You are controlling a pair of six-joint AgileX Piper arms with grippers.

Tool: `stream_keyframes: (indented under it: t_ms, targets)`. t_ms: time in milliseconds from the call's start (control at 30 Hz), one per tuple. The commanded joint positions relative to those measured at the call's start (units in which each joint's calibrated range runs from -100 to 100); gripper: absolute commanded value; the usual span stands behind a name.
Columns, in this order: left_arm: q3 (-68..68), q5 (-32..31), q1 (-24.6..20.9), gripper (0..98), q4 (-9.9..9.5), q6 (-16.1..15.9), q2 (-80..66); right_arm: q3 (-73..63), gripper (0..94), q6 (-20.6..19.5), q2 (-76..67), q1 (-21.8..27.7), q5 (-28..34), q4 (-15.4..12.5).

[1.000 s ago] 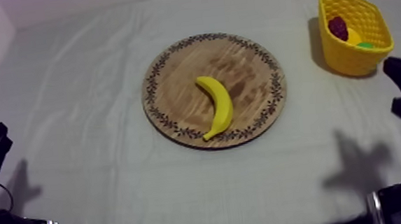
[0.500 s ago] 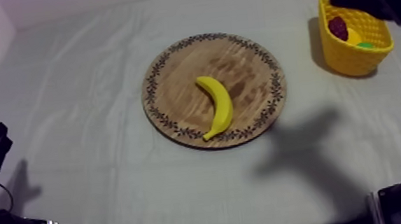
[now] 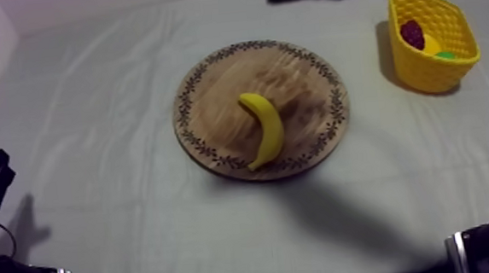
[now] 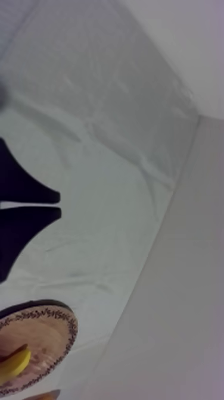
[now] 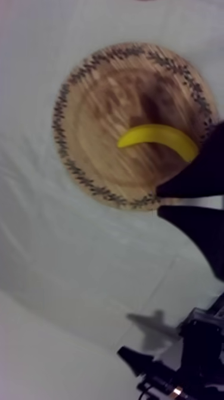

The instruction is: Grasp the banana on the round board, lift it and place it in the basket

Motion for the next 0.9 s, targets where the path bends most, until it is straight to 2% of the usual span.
stream_keyframes:
  t_ms: [0, 200, 567, 600, 633, 733, 767, 867]
  targets:
    - [0.04, 0.0, -0.01, 0.1, 0.0, 0.01, 0.03, 4.04, 7.4, -1.52, 2.55, -1.28, -1.08, 1.14]
    - [0.04, 0.0, -0.01, 0.1, 0.0, 0.01, 0.03, 10.26, 8.5, -2.44, 3.53, -2.26, -4.37, 2.42]
    - [0.04, 0.0, -0.01, 0.1, 0.0, 0.01, 0.03, 12.46, 10.8, -0.1, 3.83, 0.08, -6.39, 2.33]
    - [0.04, 0.0, -0.01, 0.1, 0.0, 0.01, 0.03, 12.49, 14.6, 0.0, 3.84, 0.11, -6.43, 2.54]
    - [0.04, 0.0, -0.01, 0.1, 0.0, 0.01, 0.03, 12.58, 23.1, 0.06, 3.82, 0.13, -6.48, 2.72]
    - [0.04, 0.0, -0.01, 0.1, 0.0, 0.01, 0.03, 13.0, 60.6, 1.31, 3.75, 0.21, -6.98, 2.31]
    - [0.04, 0.0, -0.01, 0.1, 0.0, 0.01, 0.03, 13.1, 69.3, 1.66, 3.73, 0.13, -7.01, 2.26]
    - [0.04, 0.0, -0.01, 0.1, 0.0, 0.01, 0.03, 13.2, 82.9, 2.08, 3.76, -0.39, -6.9, 2.96]
